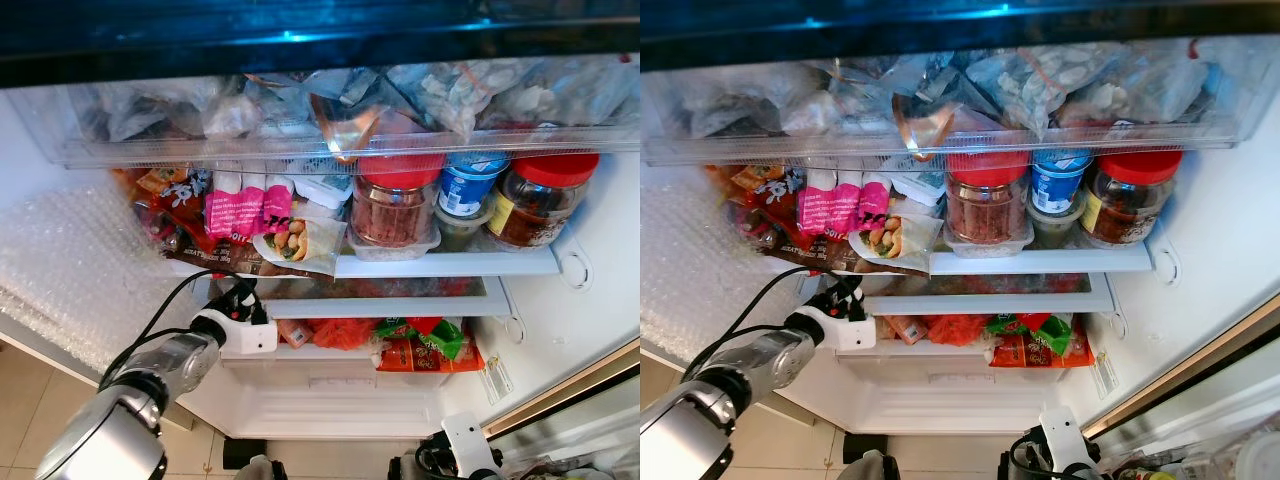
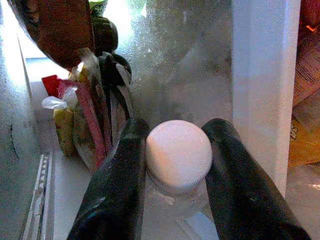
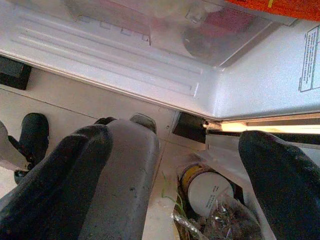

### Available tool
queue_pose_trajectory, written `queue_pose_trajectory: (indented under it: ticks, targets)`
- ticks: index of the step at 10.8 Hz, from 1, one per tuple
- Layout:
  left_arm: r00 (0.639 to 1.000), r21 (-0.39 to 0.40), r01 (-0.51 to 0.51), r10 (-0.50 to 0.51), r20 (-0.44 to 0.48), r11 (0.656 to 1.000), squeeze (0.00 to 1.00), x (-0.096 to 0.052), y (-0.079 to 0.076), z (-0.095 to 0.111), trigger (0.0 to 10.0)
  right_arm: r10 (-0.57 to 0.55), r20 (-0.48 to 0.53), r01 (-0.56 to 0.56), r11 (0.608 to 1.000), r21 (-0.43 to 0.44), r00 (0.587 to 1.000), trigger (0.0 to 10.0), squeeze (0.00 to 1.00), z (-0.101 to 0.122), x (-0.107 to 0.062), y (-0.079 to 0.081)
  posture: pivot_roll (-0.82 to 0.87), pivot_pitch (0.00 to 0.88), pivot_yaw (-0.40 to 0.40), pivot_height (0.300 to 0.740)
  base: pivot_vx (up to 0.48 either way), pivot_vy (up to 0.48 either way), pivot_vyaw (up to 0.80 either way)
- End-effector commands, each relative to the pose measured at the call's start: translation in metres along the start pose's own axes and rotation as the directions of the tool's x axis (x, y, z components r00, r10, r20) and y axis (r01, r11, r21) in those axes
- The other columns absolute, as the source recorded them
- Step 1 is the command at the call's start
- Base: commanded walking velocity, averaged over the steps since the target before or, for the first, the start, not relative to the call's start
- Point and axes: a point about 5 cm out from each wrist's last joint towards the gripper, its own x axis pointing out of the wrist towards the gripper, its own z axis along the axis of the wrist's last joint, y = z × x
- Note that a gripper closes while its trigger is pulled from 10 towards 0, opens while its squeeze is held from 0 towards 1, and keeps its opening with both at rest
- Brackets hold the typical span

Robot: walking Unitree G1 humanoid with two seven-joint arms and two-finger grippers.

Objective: Restocking fridge

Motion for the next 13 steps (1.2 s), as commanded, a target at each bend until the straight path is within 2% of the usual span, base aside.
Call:
queue_pose_trajectory:
  ticks: [1,3,6,9,10,11,12,13]
  targets:
    - [0.999,0.015,0.049,-0.048,-0.023,0.999,1.00,-0.004,-0.007,-0.005,10.0,-0.024,-0.119,0.025,1.000,0.005,0.993,10.0,0.00,-0.030,-0.007,-0.003,-0.20,0.196,0.055,0.663,0.000,0.000,0.00]
    - [0.999,-0.024,0.003,-0.004,-0.032,1.000,1.00,0.000,0.005,-0.008,10.0,-0.026,-0.112,0.027,1.000,0.006,0.993,10.0,0.00,-0.027,-0.006,-0.003,-0.19,0.187,0.061,0.663,0.000,0.000,0.00]
    - [1.000,-0.022,-0.022,0.022,-0.003,1.000,1.00,0.000,0.009,-0.006,10.0,-0.028,-0.107,0.029,1.000,0.006,0.994,10.0,0.00,-0.024,-0.005,-0.003,-0.18,0.176,0.068,0.663,0.000,0.000,0.00]
    - [0.998,-0.083,-0.070,0.070,-0.006,0.994,1.00,0.001,0.016,-0.007,10.0,-0.034,-0.104,0.035,0.999,0.006,0.994,10.0,0.00,-0.022,-0.004,-0.003,-0.18,0.171,0.068,0.663,0.000,0.000,0.00]
    - [0.994,-0.144,-0.106,0.103,-0.027,0.984,1.00,0.001,0.019,-0.009,10.0,-0.038,-0.102,0.038,0.999,0.005,0.994,10.0,0.00,-0.022,-0.004,-0.003,-0.17,0.169,0.068,0.663,0.000,0.000,0.00]
    - [0.990,-0.215,-0.136,0.128,-0.053,0.967,0.00,-0.002,0.019,-0.012,10.0,-0.040,-0.102,0.040,0.999,0.004,0.994,10.0,0.00,-0.022,-0.004,-0.004,-0.17,0.167,0.068,0.663,0.000,0.000,0.00]
    - [0.988,-0.267,-0.152,0.136,-0.078,0.952,0.00,-0.004,0.017,-0.014,10.0,-0.040,-0.102,0.040,0.999,0.003,0.994,10.0,0.00,-0.021,-0.004,-0.004,-0.16,0.163,0.068,0.663,0.000,0.000,0.00]
    - [0.979,-0.429,-0.186,0.133,-0.152,0.884,0.00,-0.012,0.010,-0.021,10.0,-0.038,-0.102,0.038,0.999,0.003,0.994,10.0,0.00,-0.021,-0.004,-0.003,-0.15,0.155,0.070,0.663,0.000,0.000,0.00]
